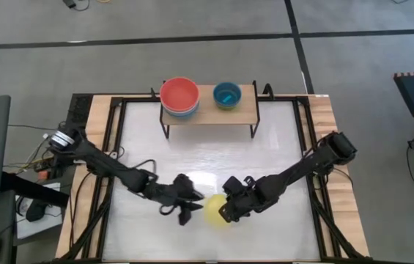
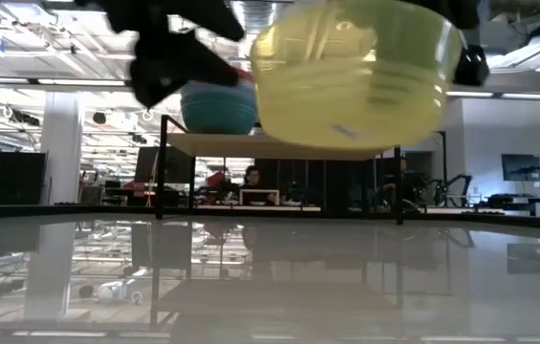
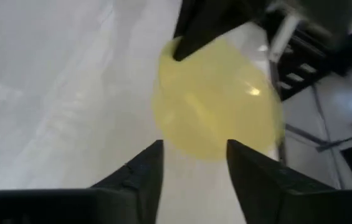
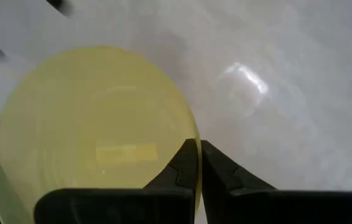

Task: Place and stack bowls onto a shelf
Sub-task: Stack the transparent yellow bowl on top of the transparent blue bowl on the shelf

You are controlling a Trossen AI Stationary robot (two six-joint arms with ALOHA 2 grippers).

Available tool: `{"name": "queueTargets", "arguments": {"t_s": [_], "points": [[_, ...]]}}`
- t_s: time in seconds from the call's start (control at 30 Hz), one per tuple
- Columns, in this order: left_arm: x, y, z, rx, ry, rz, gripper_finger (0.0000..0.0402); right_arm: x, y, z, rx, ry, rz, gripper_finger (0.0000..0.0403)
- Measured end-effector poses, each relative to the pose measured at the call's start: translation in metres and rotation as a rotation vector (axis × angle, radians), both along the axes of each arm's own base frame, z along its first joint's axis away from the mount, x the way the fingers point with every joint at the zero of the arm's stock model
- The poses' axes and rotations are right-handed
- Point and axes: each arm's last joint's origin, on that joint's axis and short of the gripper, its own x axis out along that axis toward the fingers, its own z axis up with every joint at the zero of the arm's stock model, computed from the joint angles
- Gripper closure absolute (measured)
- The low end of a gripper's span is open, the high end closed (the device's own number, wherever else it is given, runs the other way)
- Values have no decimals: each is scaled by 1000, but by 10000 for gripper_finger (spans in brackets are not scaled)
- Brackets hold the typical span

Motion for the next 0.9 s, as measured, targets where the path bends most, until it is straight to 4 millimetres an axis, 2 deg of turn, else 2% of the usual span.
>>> {"name": "queueTargets", "arguments": {"t_s": [0.2,0.37,0.53,0.77,0.9], "points": [[38,18,12,60,85,86,178,-2,-4,21,-92,53,13,376],[54,39,30,125,113,94,176,-3,-6,39,-173,73,58,372],[61,61,44,149,126,101,240,-2,-12,58,-269,95,118,374],[68,80,52,148,97,27,385,2,-27,83,-363,129,223,370],[71,89,57,138,72,43,397,3,-37,95,-385,159,252,368]]}}
